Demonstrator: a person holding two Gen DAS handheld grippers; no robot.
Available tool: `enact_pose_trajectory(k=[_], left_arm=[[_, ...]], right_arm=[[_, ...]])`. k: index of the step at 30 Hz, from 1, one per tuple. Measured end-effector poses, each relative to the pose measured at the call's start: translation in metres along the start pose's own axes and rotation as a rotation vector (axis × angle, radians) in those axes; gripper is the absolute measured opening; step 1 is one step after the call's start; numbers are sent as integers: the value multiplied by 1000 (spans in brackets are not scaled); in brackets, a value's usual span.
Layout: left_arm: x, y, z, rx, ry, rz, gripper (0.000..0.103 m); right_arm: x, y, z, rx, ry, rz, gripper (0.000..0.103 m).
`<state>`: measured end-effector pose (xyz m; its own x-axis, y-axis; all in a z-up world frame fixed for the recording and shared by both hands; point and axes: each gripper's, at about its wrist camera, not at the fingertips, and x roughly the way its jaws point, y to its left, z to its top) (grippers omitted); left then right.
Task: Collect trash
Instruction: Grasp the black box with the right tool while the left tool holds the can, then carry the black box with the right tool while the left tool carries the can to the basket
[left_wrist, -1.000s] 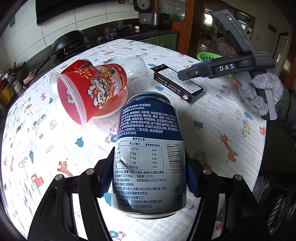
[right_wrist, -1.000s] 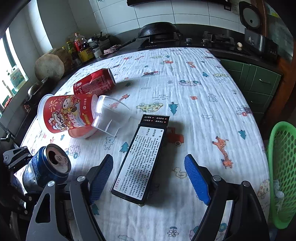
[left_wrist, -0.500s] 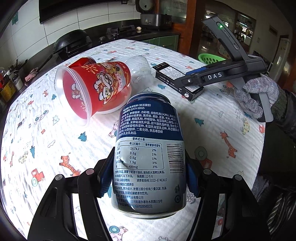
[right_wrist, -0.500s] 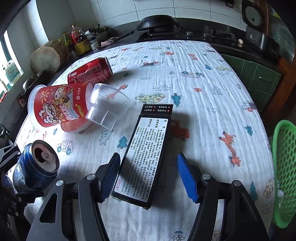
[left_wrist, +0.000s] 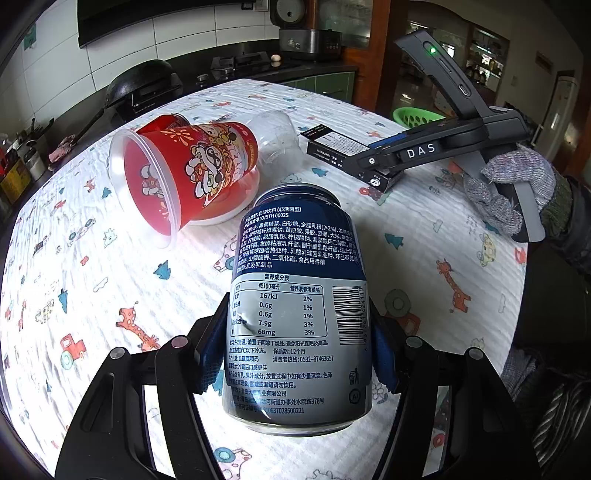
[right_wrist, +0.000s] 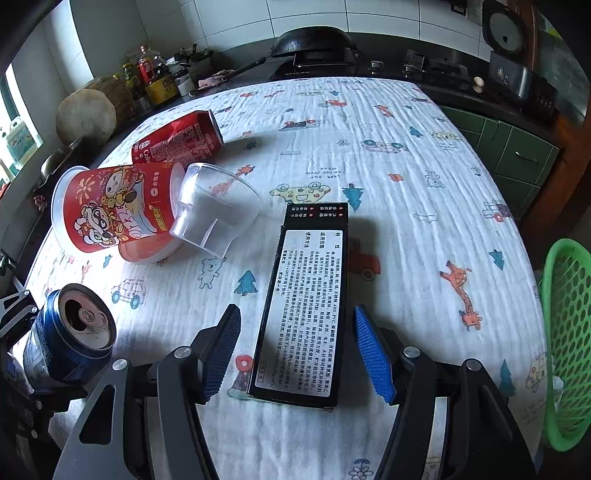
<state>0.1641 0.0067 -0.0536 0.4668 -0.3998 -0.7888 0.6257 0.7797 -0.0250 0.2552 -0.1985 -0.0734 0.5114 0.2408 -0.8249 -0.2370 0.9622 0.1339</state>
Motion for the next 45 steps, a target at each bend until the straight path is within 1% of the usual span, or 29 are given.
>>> enact_pose_trajectory(k=[5,10,15,20,21,22,25,29,32,36,45], left_arm=[[-3,1,-2,-4,-5,-1,64],[-3,4,-2,-16,-14,-10,64],[-1,3,-3,-16,-10,-16,64],[-1,2,-1,-22,-13,-20,64],[0,2,-1,-24,-13,-20,64],[0,2,0,-26,-12,-19,64],[-1,2,3,-36,-14,-19,64],[-3,-5,13,-37,-28,-27,64],[-1,-14,25,-36,-39,-35,64],[5,-28,48,-36,-55,-58,64],[31,-78,105,6,-74,-114,64]], right_arm=[[4,1,-1,-12,2,-12,61],[2,-1,-2,-25,-4,-34,50],[1,-4,1,-11,-3,-19,50],[7,1,10,-24,-4,-39,50],[10,2,11,-28,3,-43,49],[11,2,11,-29,1,-45,45],[6,-3,7,-16,-9,-28,43],[-11,-11,-2,-12,-41,-30,43],[-28,-22,-8,-5,-65,-31,43],[-49,-47,-14,14,-96,-66,43],[-85,-141,-36,120,-124,-167,43]])
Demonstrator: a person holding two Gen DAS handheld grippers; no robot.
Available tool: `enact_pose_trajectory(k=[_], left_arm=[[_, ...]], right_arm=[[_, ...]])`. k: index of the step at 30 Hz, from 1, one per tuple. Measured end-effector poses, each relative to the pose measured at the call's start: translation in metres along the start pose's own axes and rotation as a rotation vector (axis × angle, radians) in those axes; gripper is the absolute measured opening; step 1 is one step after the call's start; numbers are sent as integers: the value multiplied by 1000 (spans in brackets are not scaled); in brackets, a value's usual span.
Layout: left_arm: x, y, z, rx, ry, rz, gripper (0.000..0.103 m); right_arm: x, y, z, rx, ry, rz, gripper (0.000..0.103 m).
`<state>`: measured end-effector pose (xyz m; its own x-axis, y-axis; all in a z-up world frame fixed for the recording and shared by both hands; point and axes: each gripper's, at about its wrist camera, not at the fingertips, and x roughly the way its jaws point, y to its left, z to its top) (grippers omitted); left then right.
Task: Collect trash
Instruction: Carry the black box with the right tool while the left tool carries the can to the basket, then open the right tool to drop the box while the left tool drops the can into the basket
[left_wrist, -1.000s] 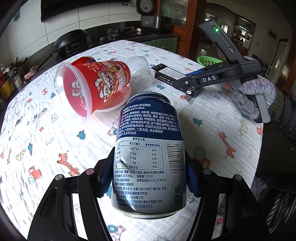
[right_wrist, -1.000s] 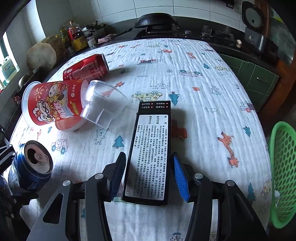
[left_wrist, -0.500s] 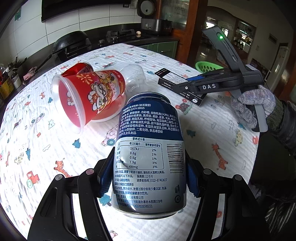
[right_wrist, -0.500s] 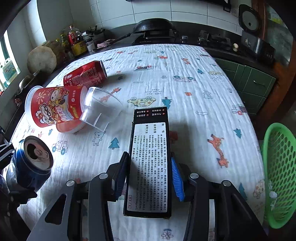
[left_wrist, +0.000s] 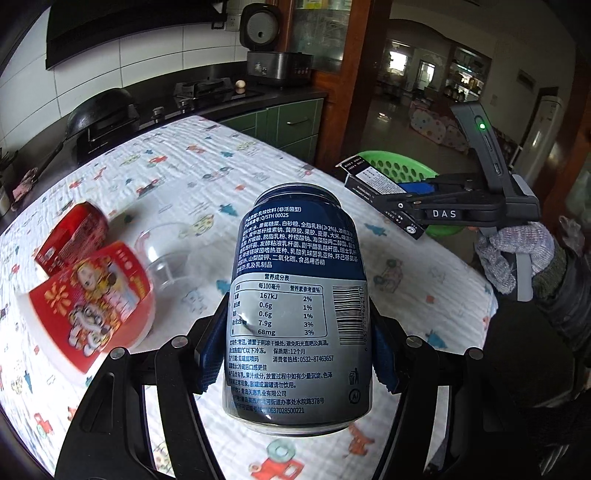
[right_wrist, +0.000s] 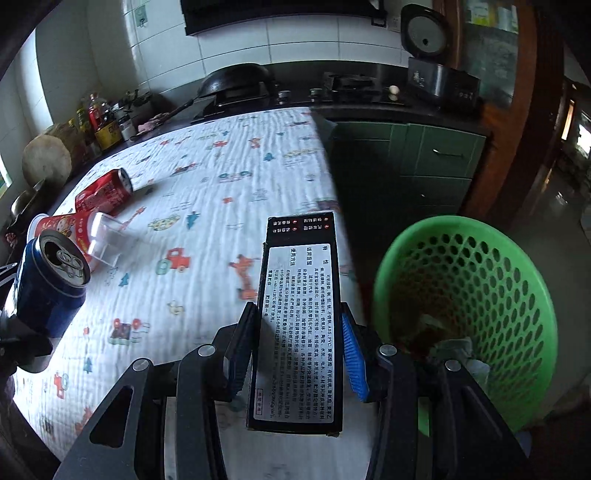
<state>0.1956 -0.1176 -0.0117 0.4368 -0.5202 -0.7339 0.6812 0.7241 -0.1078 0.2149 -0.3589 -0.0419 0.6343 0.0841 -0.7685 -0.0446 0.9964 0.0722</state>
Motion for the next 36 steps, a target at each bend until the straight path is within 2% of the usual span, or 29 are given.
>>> enact_pose_trajectory(k=[8,16,26,36], left_arm=[[44,-44,52,44,8,-53,64],[83,-78,101,80,23,-102,64],[136,-115,135,96,69,-150,64],[192,-144,149,77,141,-177,65]], right_arm=[[3,-93,-13,108,28,-115,43],[22,-161,-31,205,81,-187,43],[26,-198,-47,275,78,-170,44],[-16,-199,-56,297,-22,-182,56]])
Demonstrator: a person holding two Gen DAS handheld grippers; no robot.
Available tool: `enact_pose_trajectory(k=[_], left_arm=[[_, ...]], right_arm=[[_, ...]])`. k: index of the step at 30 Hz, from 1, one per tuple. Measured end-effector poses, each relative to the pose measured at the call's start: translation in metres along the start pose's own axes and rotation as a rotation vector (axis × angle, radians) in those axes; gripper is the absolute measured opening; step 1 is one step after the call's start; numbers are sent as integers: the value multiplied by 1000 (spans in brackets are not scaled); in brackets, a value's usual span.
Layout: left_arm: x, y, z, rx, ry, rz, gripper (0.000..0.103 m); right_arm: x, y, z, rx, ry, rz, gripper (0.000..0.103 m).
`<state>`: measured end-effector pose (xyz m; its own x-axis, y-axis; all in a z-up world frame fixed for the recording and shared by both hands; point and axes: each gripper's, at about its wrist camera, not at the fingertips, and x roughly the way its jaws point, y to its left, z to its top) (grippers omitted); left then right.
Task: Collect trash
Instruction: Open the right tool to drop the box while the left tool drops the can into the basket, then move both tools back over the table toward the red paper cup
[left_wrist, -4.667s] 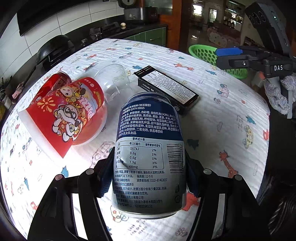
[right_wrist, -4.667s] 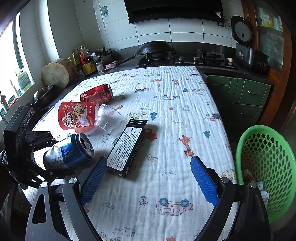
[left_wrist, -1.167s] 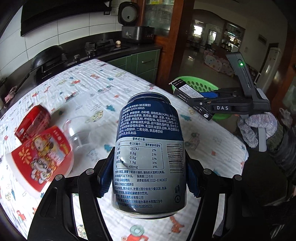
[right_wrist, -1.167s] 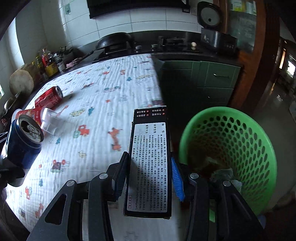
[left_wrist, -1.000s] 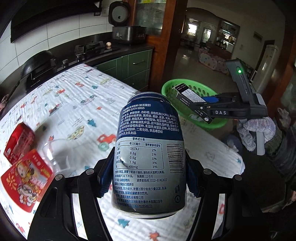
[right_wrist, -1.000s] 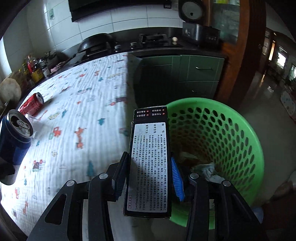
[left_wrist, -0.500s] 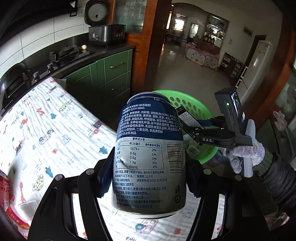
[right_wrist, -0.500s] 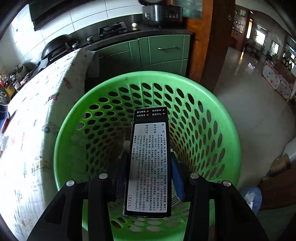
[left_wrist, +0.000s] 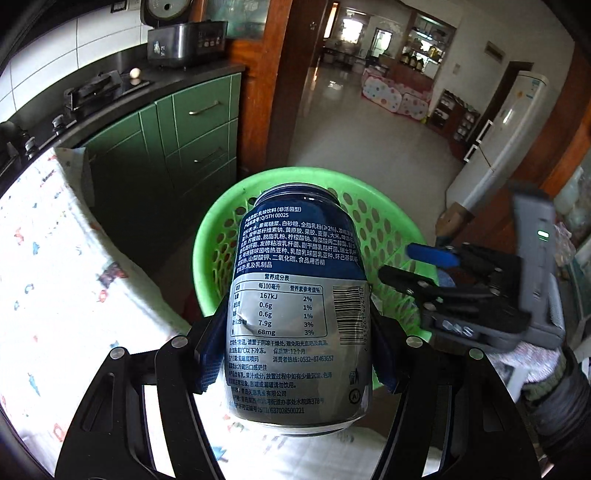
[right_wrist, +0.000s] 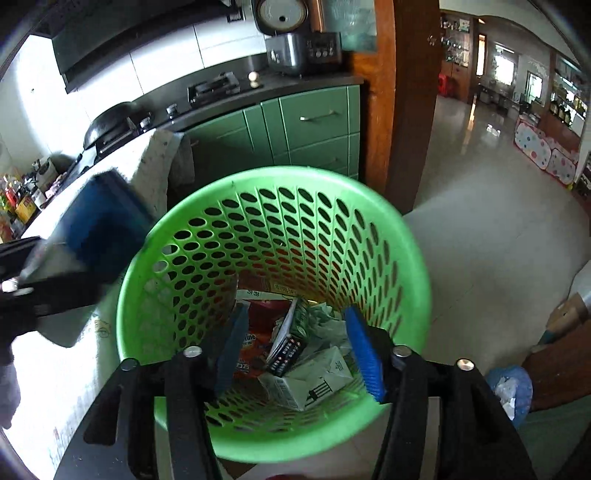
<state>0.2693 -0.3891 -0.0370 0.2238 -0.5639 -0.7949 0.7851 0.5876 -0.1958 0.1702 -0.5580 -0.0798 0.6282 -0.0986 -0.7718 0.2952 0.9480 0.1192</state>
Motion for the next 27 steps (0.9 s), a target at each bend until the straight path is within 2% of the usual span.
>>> enact_pose_trajectory(k=[7,14,16,21,27], left_arm=[[29,-12,4,-45,37,-25,65],[32,-10,-2,-60,35,-33,66],[25,-7,-3,-68,12,-40,73],[6,-5,-9,-85,-23,-45,74],[-44,0,-29,-83,-89,14,74]], right_arm=[[-27,-7,-8,29,-59,-2,65],[-42,-1,-14,21,-89,-16,74],[-45,3,-15,21,-96,-15,77],[-55,12,-17,16,-114,-4,77],[-73,36,-15,-25,-141,28,77]])
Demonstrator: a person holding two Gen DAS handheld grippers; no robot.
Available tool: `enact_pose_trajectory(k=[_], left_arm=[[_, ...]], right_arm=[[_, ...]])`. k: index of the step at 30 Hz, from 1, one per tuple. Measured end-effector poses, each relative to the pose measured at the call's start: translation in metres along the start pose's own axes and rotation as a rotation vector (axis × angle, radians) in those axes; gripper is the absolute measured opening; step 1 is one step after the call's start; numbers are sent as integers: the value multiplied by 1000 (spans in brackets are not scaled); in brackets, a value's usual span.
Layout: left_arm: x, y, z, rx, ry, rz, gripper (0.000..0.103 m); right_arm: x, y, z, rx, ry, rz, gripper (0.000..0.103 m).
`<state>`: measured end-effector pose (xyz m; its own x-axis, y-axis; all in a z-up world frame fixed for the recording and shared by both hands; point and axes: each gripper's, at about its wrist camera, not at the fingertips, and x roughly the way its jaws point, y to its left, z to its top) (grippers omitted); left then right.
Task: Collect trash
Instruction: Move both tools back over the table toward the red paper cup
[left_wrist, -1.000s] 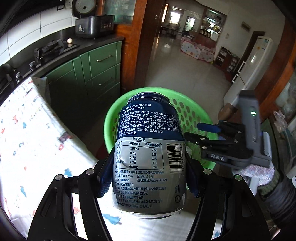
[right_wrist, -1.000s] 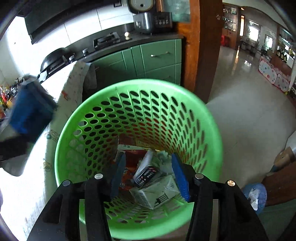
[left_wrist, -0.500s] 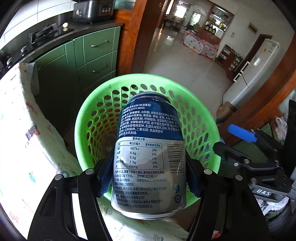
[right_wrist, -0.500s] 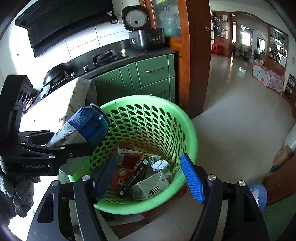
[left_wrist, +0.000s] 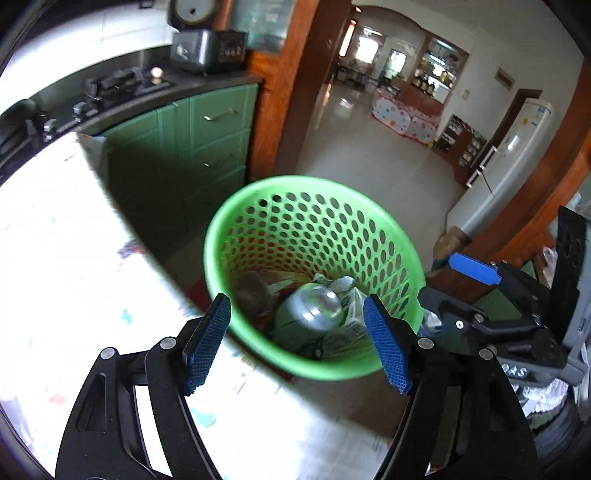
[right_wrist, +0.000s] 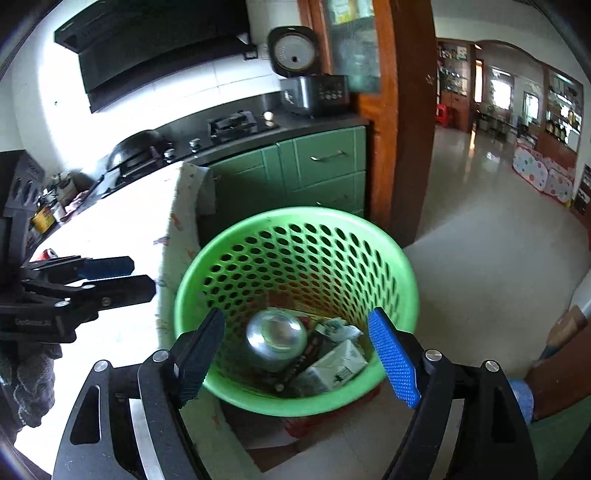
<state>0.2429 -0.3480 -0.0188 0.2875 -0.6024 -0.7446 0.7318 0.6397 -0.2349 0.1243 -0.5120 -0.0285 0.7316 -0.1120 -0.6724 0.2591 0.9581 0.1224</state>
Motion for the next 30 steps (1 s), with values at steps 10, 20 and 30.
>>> enact_pose_trajectory(k=[10,20,30], left_arm=[[-106,45,-47,-48,-123,178,74],[-196,127,-84,-97,-170,410,74],[-221,195,-108,3,-4,462,86]], right_arm=[[-12,77,8,-106,-8,116,82],[-3,169,13,-222,18,232,83],[10,241,15,-306,72,295,83]])
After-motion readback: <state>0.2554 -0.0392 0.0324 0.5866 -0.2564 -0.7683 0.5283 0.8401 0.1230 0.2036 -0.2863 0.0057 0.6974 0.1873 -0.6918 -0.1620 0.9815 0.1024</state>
